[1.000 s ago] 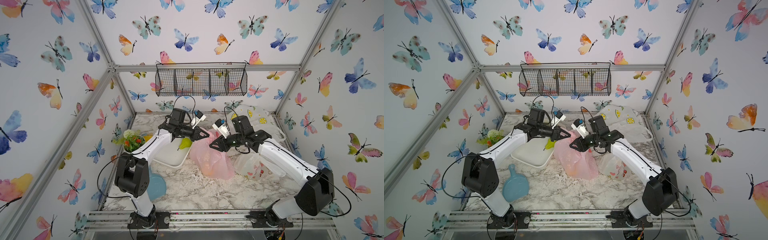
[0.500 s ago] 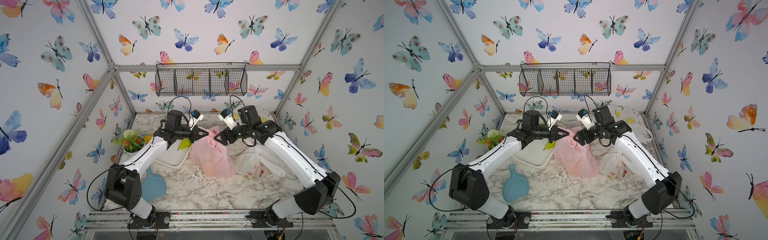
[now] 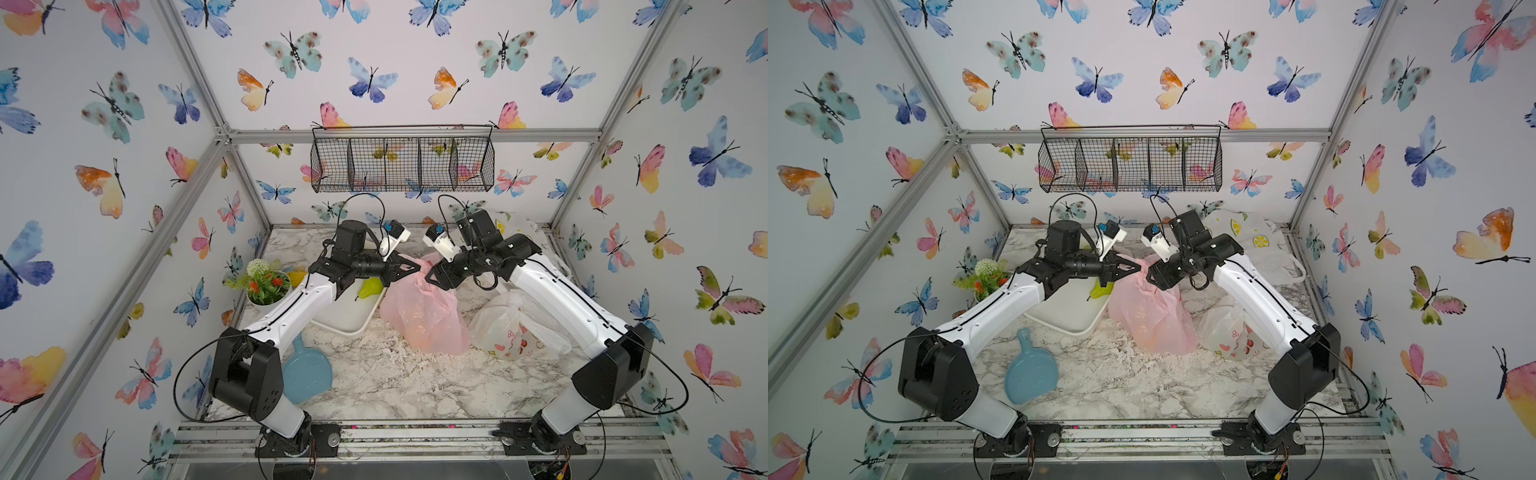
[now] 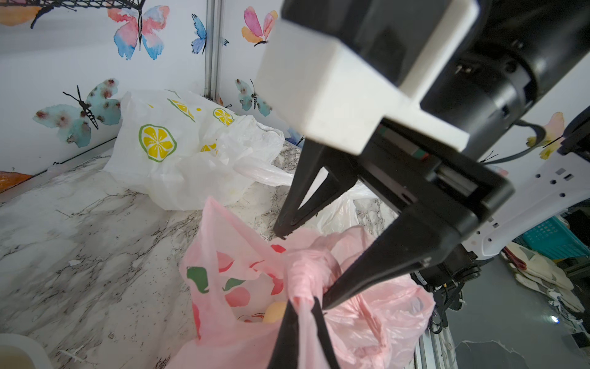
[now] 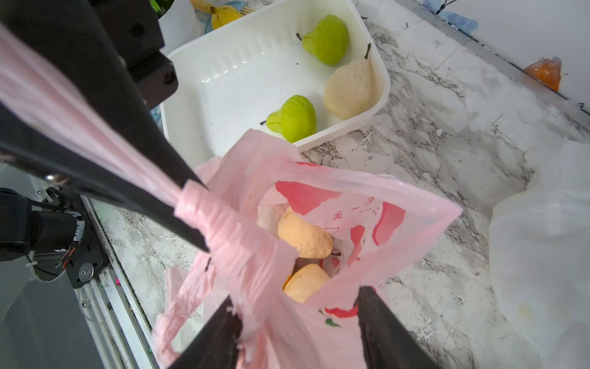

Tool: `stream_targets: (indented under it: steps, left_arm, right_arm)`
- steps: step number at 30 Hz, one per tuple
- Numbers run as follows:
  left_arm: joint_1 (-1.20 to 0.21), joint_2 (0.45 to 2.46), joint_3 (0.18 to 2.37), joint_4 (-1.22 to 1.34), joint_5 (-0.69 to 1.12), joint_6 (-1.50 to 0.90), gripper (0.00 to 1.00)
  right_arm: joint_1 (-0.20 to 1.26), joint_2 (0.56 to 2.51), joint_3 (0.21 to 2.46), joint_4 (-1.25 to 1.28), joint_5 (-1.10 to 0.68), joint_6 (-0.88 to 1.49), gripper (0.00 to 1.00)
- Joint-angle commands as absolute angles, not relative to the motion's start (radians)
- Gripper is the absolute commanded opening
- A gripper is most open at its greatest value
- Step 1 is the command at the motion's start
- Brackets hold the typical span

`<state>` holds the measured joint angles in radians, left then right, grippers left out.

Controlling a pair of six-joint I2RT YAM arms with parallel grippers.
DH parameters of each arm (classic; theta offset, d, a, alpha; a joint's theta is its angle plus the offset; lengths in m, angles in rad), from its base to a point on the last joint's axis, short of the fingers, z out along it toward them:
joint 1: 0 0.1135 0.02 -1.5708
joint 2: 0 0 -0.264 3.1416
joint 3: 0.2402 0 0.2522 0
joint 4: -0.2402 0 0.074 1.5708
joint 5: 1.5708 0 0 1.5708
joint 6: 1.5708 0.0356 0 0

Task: Place the pears into plastic bags & tie knots
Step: Tie the plastic bag at the center of the board.

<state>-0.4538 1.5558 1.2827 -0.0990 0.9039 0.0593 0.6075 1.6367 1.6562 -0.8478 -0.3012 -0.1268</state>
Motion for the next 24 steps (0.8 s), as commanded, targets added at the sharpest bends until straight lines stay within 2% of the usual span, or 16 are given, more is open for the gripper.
stream_targets:
  steps: [1,8,9,11,13,24]
  left_arm:
    - [-0.460,1.542,1.305,-0.111,0.927,0.079,0.00]
    - [-0.459,1.542,1.310,-0.109,0.931,0.079,0.00]
    - [-0.460,1.542,1.310,-0.109,0.932,0.080,0.00]
    - [-0.460,1.544,1.310,-0.109,0.928,0.081,0.00]
    - [-0.459,1.545,1.310,-0.108,0.925,0.083,0.00]
    - [-0.461,1.551,1.318,-0.112,0.917,0.087,0.00]
  right_arm:
    - [0.608,1.651,1.660,-0.882,-0.298,-0.143,0.56]
    - [0.609,1.665,1.636,-0.883,-0.263,-0.147,0.50]
    - [0.610,1.667,1.637,-0.886,-0.265,-0.147,0.51]
    - [0.614,1.668,1.645,-0.892,-0.273,-0.149,0.61]
    - [0.617,1.661,1.654,-0.901,-0.279,-0.144,0.67]
    - [0.617,1.584,1.659,-0.929,-0.295,-0.150,0.74]
